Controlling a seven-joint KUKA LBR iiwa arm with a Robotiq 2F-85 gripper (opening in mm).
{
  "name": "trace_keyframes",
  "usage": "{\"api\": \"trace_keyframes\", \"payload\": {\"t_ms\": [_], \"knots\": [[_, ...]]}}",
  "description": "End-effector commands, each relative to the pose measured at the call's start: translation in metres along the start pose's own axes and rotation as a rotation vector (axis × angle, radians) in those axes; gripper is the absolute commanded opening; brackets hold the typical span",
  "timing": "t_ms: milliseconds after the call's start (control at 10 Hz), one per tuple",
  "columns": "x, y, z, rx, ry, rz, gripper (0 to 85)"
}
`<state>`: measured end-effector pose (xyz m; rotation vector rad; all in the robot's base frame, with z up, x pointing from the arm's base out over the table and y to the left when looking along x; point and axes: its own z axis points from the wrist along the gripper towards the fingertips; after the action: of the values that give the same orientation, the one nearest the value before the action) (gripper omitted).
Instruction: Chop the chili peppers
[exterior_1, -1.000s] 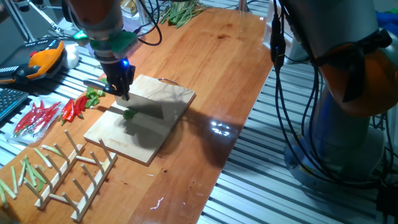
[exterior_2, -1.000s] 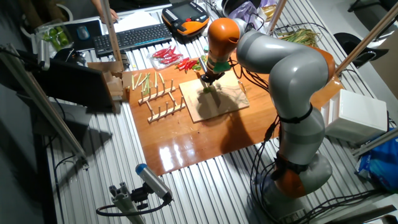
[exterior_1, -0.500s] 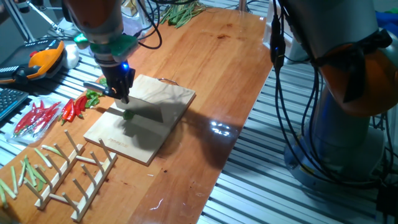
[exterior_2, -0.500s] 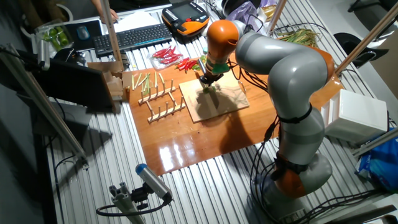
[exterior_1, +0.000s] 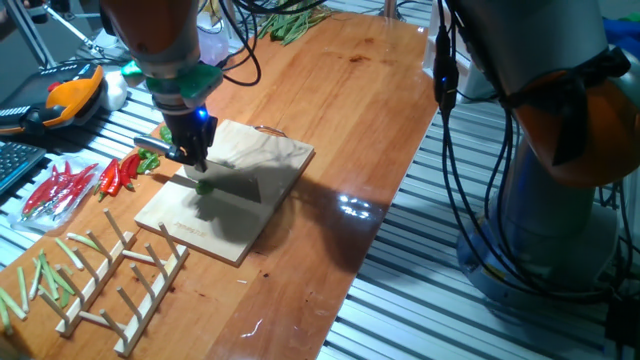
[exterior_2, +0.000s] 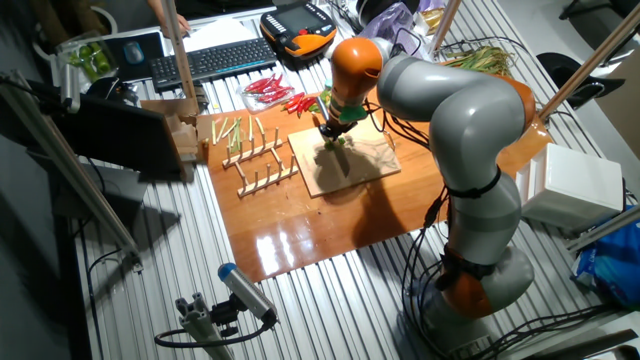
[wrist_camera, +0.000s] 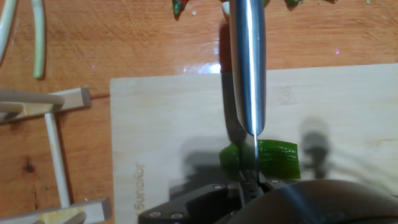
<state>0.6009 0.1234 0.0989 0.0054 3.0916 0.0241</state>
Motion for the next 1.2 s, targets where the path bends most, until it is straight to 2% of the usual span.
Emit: {"api": "trace_keyframes", "payload": {"t_ms": [0, 500, 700, 1100], "knots": [[0.000, 0.001, 0.002, 0.000, -0.004, -0.002, 0.0], [0.001, 0.008, 0.009, 0.007, -0.027, 0.003, 0.0], [-0.002, 0.010, 0.014, 0.012, -0.035, 0.005, 0.0], [-0.010, 0.008, 0.019, 0.001, -0.039, -0.007, 0.0]]}}
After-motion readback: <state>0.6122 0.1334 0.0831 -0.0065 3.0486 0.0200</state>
